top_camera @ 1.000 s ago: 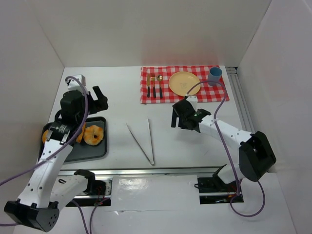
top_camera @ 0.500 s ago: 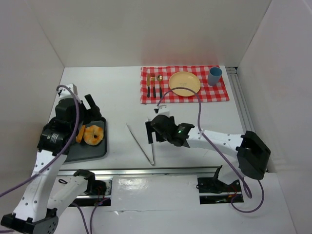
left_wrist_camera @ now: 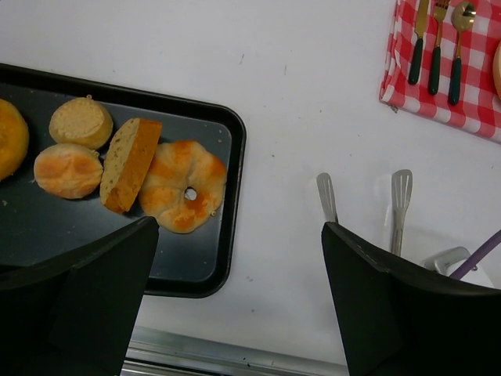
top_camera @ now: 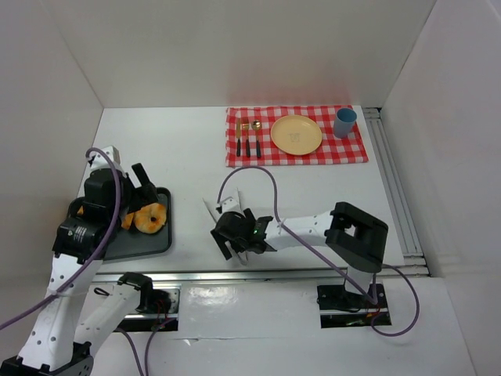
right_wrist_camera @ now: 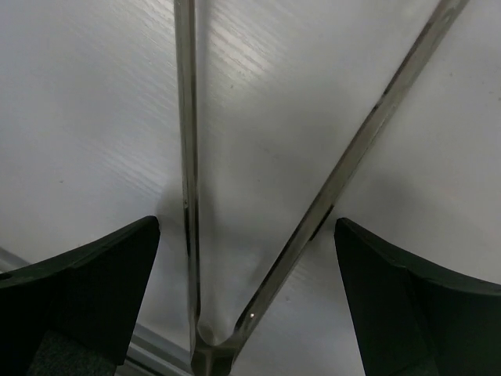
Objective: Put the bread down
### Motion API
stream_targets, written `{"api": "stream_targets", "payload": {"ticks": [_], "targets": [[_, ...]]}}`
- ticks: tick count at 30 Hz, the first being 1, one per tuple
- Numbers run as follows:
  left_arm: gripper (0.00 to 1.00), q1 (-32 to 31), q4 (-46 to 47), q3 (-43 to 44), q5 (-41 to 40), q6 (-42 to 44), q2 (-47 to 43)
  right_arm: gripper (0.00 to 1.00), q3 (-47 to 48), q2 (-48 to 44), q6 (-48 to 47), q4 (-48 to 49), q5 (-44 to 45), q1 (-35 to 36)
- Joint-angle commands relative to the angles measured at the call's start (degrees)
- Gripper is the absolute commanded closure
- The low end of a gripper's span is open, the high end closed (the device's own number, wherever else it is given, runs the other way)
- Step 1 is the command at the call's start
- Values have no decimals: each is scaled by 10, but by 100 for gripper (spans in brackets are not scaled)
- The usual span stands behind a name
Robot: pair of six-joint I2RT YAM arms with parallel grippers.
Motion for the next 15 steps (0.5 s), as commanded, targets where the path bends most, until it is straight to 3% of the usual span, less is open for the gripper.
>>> {"api": "stream_targets", "payload": {"ticks": [1, 10, 15], "targets": [[1, -1, 3, -5, 6, -9, -8, 0, 28, 23, -15, 19, 26, 6], [1, -1, 8, -22, 1, 1, -13, 0, 75, 83, -15, 33, 42, -29], [1, -1, 8, -27, 1, 1, -18, 18, 87, 99, -15, 55, 53, -35]]}}
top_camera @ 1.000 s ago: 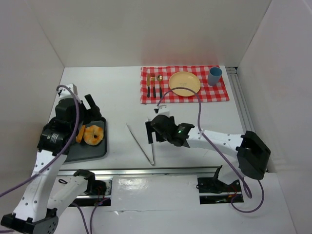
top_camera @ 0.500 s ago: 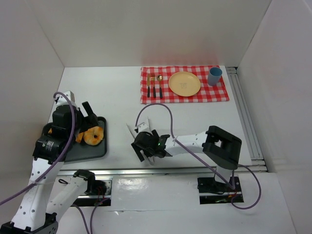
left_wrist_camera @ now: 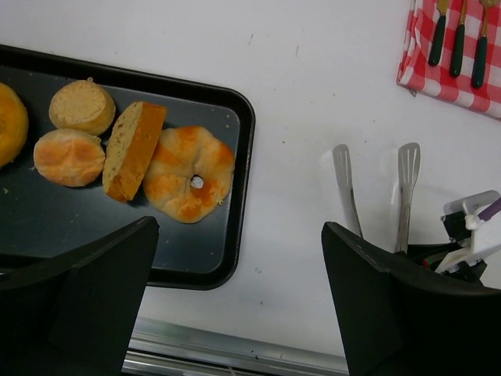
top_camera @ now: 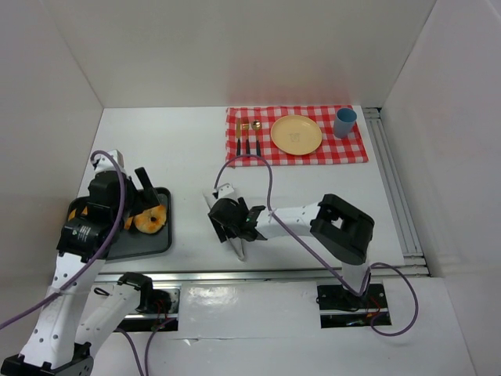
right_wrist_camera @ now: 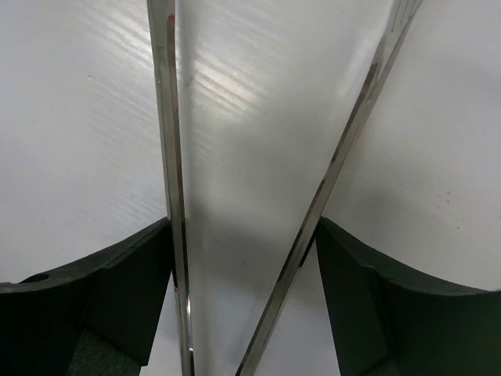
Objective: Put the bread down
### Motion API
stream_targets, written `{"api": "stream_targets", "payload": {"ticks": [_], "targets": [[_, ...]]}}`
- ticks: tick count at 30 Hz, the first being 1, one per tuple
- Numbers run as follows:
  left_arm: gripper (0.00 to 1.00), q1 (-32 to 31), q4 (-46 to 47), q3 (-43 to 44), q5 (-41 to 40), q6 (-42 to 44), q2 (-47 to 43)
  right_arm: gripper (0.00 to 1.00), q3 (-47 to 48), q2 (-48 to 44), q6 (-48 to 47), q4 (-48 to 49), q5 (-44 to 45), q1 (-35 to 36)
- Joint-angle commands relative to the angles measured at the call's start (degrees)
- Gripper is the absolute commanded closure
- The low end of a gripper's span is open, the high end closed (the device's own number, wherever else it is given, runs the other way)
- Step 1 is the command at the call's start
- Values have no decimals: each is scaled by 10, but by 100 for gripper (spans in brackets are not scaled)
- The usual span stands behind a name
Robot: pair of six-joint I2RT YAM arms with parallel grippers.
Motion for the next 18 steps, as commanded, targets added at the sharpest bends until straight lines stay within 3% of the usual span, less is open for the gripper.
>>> {"api": "stream_targets", "payload": {"ticks": [1, 4, 8, 10, 18], "targets": [[1, -1, 11, -1, 0, 0, -10, 24, 15, 19, -2, 23, 23, -2], [1, -1, 11, -1, 0, 0, -10, 34, 15, 19, 3, 29, 35, -2], [1, -1, 11, 12, 0, 13, -10, 61, 15, -20, 10, 13, 55, -2], [1, -1, 11, 12, -21, 13, -10, 68, 21, -38, 2, -5, 55, -2], [1, -1, 0, 59, -44, -8, -4, 70, 106, -100, -51, -98, -21, -2]]}}
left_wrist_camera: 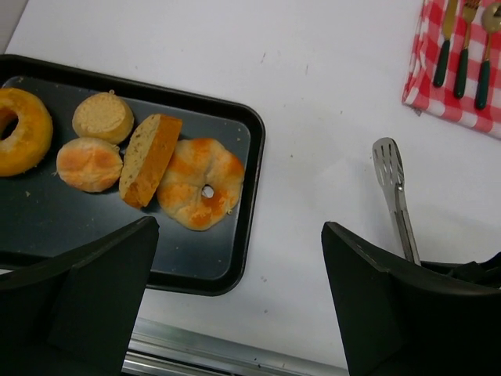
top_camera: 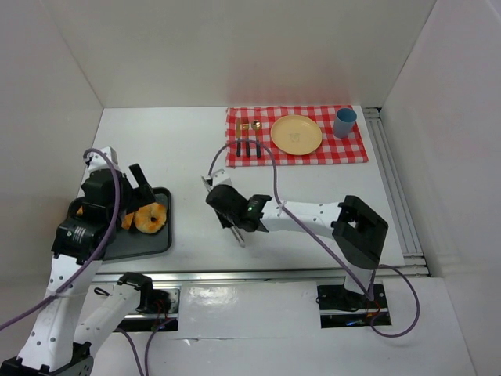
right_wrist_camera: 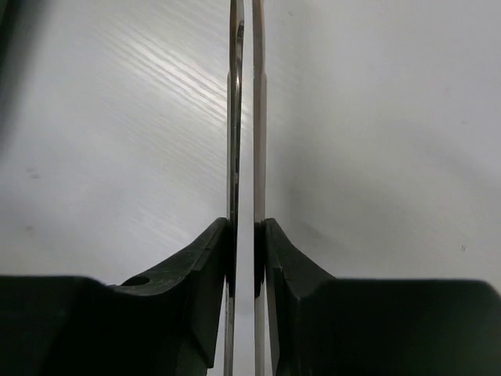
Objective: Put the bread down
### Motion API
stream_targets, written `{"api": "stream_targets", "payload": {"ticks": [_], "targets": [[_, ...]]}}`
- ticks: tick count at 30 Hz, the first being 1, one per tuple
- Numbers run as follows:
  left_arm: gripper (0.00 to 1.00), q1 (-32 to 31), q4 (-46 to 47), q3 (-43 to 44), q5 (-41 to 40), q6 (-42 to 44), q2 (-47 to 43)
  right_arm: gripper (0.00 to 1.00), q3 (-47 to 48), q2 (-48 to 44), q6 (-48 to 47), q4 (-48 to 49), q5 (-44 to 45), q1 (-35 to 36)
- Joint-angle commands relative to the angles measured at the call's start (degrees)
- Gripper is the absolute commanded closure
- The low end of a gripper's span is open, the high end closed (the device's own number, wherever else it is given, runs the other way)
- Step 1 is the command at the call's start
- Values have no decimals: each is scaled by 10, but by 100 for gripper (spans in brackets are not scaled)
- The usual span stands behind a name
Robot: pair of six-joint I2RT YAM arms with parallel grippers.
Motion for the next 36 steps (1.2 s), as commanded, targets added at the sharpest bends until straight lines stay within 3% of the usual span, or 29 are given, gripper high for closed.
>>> {"api": "stream_targets", "payload": {"ticks": [1, 5, 6, 12, 17, 36], "targets": [[1, -1, 3, 49, -16, -8, -5, 67, 71, -52, -34, -40, -48, 1], [1, -1, -18, 81, -43, -20, 2, 60, 134, -33, -51, -73, -178, 1], [1, -1, -26, 81, -50, -26, 2, 56, 148, -24, -51, -80, -195, 1], [1, -1, -26, 95, -51, -26, -4, 53, 214, 32, -63, -88, -270, 1], [1, -1, -32, 89, -51, -26, -5, 47, 258, 70, -74, -88, -277, 1], [1, -1, -32, 63, -61, -26, -10, 44, 402, 212, -120, -145, -249, 1]]}}
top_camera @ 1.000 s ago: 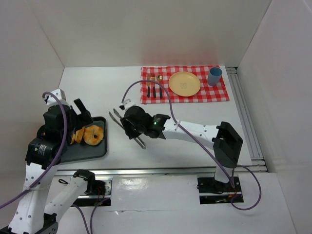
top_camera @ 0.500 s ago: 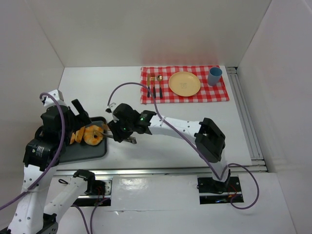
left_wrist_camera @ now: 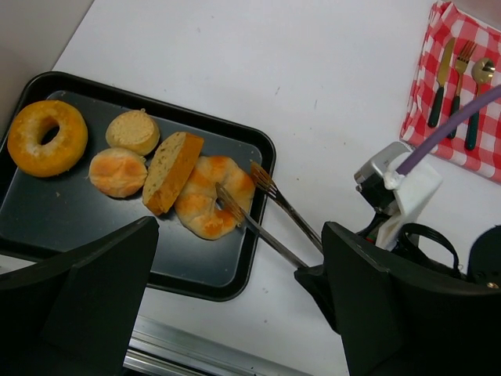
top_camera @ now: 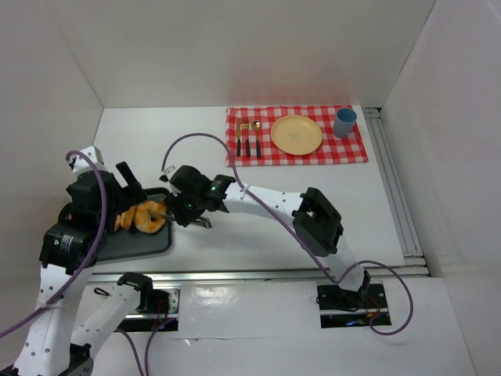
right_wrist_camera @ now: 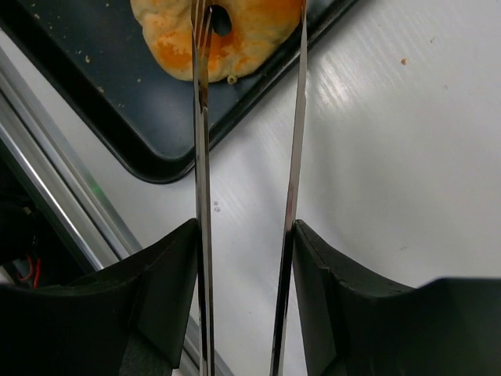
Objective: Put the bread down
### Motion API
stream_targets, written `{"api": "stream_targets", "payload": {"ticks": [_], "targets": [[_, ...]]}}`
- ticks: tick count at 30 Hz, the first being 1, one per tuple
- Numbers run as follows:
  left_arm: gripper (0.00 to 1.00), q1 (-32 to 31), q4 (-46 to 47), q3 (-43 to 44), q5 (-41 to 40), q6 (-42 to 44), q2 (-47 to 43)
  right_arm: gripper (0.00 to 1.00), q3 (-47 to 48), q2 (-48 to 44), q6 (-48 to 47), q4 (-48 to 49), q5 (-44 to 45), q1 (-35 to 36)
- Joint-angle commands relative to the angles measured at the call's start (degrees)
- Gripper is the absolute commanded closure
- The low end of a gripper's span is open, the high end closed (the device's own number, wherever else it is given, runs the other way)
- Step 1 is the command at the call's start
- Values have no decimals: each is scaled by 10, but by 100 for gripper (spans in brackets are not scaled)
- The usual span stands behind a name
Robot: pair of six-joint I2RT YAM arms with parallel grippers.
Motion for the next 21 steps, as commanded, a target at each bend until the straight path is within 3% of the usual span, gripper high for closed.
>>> {"api": "stream_targets", "payload": {"ticks": [1, 4, 7, 11, 16, 19, 21], "targets": [[1, -1, 7, -3, -12, -9, -6, 44, 53, 25, -19, -23, 12, 1], [1, -1, 7, -3, -12, -9, -6, 44, 47, 32, -19, -28, 12, 1], [1, -1, 7, -3, -18, -9, -11, 50, 22, 20, -19, -14, -2, 1], [1, -1, 7, -8, -18, -9, -11, 63, 9, 8, -19, -2, -8, 1], [1, -1, 7, -8, -18, -9, -11, 91, 3, -20, -19, 3, -3, 1], [1, -1, 7, -3, -18, -14, -11, 100, 3, -40, -19, 8, 4, 1], [1, -1, 7, -3, -18, -14, -11, 100, -2, -61, -19, 22, 4, 1]]}}
